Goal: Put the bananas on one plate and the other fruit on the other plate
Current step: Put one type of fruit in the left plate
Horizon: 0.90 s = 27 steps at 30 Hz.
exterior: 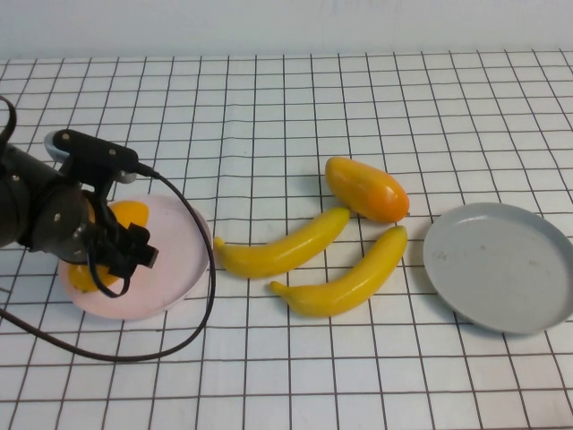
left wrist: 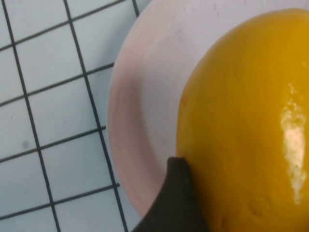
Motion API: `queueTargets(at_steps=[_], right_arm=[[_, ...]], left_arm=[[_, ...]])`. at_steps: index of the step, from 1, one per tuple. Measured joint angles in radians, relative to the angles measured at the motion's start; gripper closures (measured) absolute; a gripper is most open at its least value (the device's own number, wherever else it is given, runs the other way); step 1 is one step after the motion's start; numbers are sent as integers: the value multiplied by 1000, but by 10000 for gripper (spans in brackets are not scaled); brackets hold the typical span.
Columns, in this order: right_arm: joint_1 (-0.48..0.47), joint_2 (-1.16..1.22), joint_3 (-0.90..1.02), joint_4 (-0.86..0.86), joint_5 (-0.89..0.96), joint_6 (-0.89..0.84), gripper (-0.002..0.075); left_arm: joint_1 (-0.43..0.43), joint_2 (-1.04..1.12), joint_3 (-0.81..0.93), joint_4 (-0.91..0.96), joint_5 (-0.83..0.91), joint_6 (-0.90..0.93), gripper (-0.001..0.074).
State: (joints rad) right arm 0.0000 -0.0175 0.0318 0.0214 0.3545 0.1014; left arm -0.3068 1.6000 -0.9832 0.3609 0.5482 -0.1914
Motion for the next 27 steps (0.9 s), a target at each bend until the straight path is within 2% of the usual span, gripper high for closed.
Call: queueTargets(at_steps=[2, 4, 6, 9, 11, 17, 23, 27], right_arm=[[0, 0, 0, 0, 0, 0, 742], [0, 0, 0, 0, 0, 0, 742], [0, 0, 0, 0, 0, 0, 742], [0, 0, 0, 0, 0, 0, 742], [0, 0, 0, 0, 0, 0, 742], [0, 0, 0, 0, 0, 0, 742], [0, 0, 0, 0, 0, 0, 742], [0, 0, 0, 0, 0, 0, 742]], left_arm=[[0, 0, 0, 0, -20, 0, 193], [0, 0, -6, 10, -23, 2, 112], [0, 0, -23, 15, -12, 6, 74], [-5, 0, -90, -14, 35, 68, 67], [-26, 0, -157, -62, 86, 168, 66], [-154, 35, -419, -206, 170, 633, 66], [-272, 202, -631, -250, 175, 985, 66], [-300, 348, -713, -405, 175, 1206, 66]])
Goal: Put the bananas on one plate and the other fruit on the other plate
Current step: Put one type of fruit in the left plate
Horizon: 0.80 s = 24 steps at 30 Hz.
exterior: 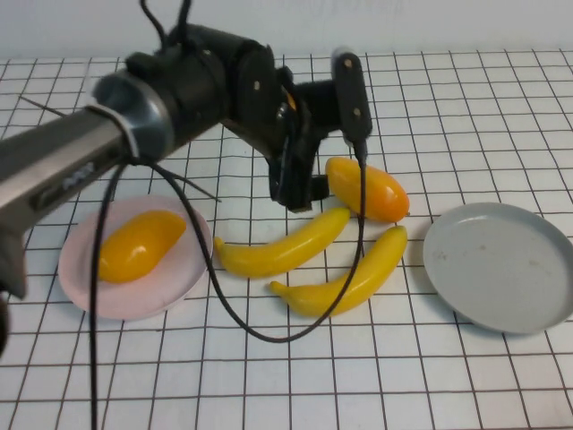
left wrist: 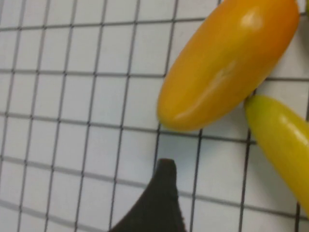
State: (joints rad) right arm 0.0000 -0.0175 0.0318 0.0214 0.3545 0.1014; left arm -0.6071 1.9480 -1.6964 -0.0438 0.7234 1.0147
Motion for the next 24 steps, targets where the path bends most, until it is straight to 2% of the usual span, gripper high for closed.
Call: queueTargets(at_steps=[6, 10, 24], right_arm=[[0, 0, 0, 0, 0, 0, 742], [0, 0, 0, 0, 0, 0, 742], [0, 0, 0, 0, 0, 0, 742]], left_arm=[[-7, 163, -81, -263, -17, 322, 66], [-7, 224, -120, -350, -23, 450, 66], [29, 328, -183, -495, -152, 546, 66]])
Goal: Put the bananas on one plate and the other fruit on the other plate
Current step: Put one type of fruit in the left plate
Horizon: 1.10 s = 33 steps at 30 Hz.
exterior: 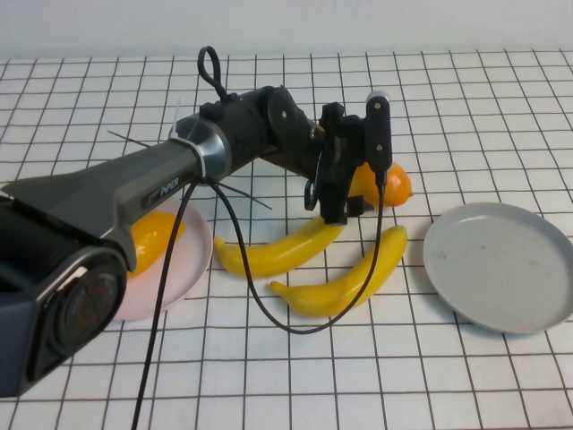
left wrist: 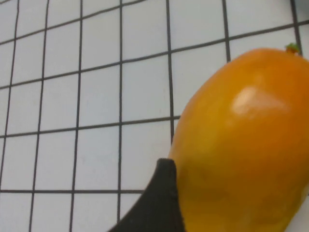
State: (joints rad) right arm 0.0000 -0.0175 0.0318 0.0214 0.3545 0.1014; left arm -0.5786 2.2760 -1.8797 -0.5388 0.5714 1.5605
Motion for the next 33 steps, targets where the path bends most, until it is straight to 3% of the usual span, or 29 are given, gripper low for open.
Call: queueTargets(at_steps=[18, 23, 33], right_arm=[[0, 0, 0, 0, 0, 0, 742], [0, 0, 0, 0, 0, 0, 742], [0, 0, 0, 0, 0, 0, 742]], left_arm=[[27, 49, 0, -133, -92, 13, 73], [30, 50, 0, -183, -101, 2, 255], [33, 10, 0, -216, -104, -40, 253]])
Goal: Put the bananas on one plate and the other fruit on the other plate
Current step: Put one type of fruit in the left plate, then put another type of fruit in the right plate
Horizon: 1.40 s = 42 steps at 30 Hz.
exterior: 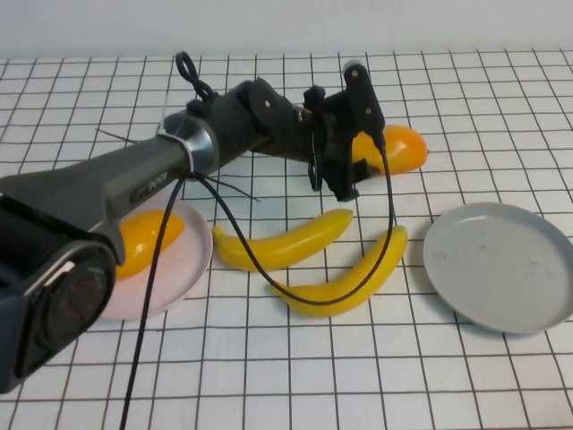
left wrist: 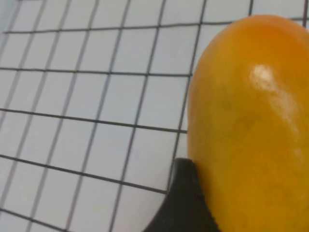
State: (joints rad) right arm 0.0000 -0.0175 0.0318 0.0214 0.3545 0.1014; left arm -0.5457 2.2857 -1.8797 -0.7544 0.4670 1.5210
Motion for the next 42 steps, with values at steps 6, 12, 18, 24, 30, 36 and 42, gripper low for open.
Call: queueTargets(at_steps=[6, 12, 18, 24, 30, 36, 42], right_arm=[[0, 0, 0, 0, 0, 0, 742], [0, 0, 0, 0, 0, 0, 742], [0, 0, 0, 0, 0, 0, 742], [0, 0, 0, 0, 0, 0, 742], [0, 0, 0, 0, 0, 0, 742], [0, 0, 0, 0, 0, 0, 742], [0, 0, 0, 0, 0, 0, 742]], left_arm=[[19, -194, 0, 348, 136, -401, 253], [62, -305, 0, 770, 601, -961, 253], [191, -305, 98, 746, 751, -1061, 253], [298, -306, 235, 581, 753, -1012, 260], [341, -306, 289, 495, 749, -963, 246], [347, -330, 298, 511, 749, -958, 74], [347, -454, 298, 530, 713, -967, 66]])
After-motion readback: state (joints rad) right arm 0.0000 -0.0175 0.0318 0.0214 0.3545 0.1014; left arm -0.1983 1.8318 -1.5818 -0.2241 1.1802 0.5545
